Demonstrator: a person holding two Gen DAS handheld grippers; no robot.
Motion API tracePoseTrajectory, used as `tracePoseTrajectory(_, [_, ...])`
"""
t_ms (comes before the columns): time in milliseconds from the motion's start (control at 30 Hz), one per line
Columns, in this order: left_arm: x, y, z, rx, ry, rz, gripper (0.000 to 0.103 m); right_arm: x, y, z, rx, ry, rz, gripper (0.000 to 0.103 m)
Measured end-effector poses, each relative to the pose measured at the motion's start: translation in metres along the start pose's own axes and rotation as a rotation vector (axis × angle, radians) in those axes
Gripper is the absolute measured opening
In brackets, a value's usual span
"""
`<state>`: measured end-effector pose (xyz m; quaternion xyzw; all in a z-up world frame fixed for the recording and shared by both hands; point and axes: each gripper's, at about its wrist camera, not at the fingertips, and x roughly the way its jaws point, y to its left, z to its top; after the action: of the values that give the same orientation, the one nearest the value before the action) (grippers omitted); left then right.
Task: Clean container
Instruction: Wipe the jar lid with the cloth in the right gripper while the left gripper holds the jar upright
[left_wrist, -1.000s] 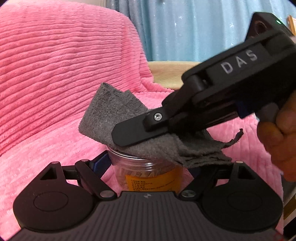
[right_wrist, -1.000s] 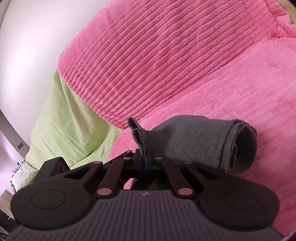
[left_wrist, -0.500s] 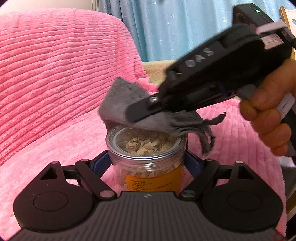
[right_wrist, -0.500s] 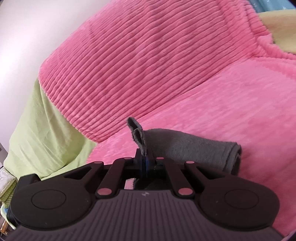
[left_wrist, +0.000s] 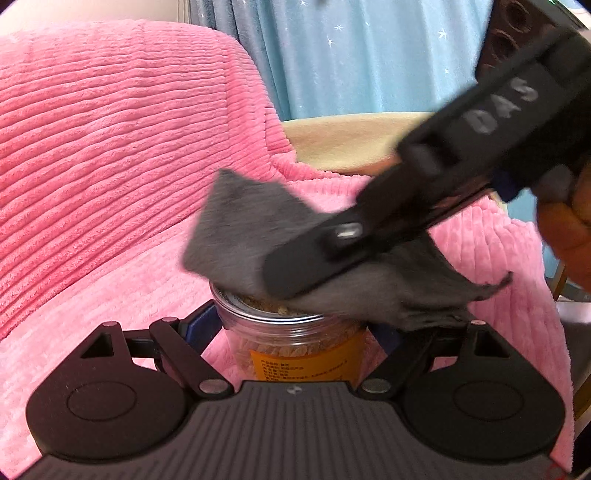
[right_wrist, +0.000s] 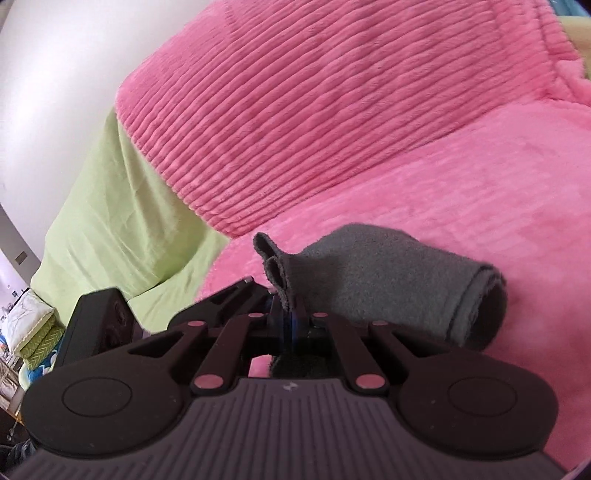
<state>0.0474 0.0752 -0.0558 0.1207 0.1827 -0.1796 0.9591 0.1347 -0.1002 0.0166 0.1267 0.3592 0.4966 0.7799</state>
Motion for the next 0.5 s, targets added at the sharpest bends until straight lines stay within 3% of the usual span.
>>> tracePoseTrajectory(200, [0.000, 0.000, 0.001, 0.007, 0.004, 0.002, 0.084, 0.019, -0.005, 0.011, 0.016, -0.050, -0.007, 0.000])
tracePoseTrajectory(400, [-0.002, -0.001, 0.001, 0.009, 0.003, -0.005, 0.084, 0.011, -0.010, 0.012, -0.015, -0.137, -0.144, 0.000])
tracePoseTrajectory(500, [-0.002, -0.001, 0.002, 0.008, 0.004, -0.008, 0.084, -0.002, -0.013, 0.009, -0.018, -0.132, -0.163, 0.000])
